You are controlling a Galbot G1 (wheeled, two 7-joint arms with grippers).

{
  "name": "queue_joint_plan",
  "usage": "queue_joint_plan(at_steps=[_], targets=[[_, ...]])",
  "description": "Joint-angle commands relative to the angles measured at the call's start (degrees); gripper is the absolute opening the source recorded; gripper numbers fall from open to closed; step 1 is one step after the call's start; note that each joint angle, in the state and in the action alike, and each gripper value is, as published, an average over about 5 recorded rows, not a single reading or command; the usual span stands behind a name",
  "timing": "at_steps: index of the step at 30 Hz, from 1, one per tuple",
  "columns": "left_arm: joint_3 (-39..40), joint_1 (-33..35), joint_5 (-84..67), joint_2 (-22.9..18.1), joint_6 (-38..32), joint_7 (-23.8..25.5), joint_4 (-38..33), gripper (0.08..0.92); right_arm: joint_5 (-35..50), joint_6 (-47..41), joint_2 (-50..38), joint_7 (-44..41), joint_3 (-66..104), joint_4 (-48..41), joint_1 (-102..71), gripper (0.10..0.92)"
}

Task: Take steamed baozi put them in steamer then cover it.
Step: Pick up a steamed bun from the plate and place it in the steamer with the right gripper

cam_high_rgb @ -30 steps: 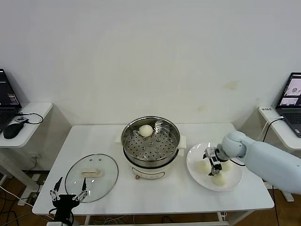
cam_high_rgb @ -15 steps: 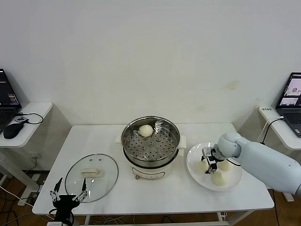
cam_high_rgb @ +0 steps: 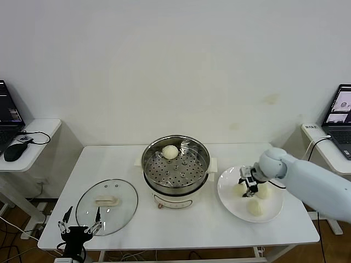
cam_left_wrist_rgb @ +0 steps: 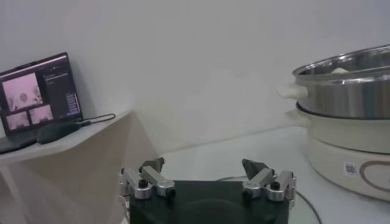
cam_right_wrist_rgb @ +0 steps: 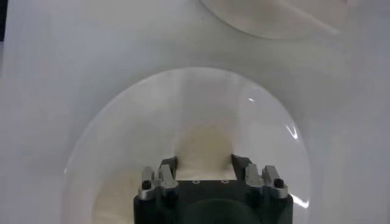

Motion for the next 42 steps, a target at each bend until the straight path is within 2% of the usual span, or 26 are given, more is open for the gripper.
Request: queue_joint_plan(at_steps=[1,5,9,19,29,42], targets=[[0.33,-0.21,-0.01,0.18,0.07,0.06,-0.28,0.823,8.8,-0.76,-5.72,-1.5,-3.28,6.14,13.5,0.577],[0.61,-0.54,-0.06,0.36,0.1,0.12,-0.56,0.823,13.92,-1.84,-6.07,-1.48,-8.16,8.53,22.51,0.577],[1.07,-1.02,-0.13,0.5,0.19,0.25,-0.71,0.823,18.21,-3.41,-2.85,-0.68,-13.14,9.72,30.8,0.582],[1.01,-1.44,-0.25,1.09,0.38,0.3,-0.98,0.823,29.18,-10.58,14.63,5.85,-18.94,6.62,36.11,0.586],[0.94,-2.19,-0.22,0.96,0.29,0.32,-0.77,0.823,30.81,-13.42,31.25,9.49,-18.19,-4.2,29.75,0.594],[0.88,-2.73,-0.44,0.93,0.31,0.33,-0.47,0.823,27.25,-14.35,38.73,10.67,-19.1,-11.42,23.22,0.594]])
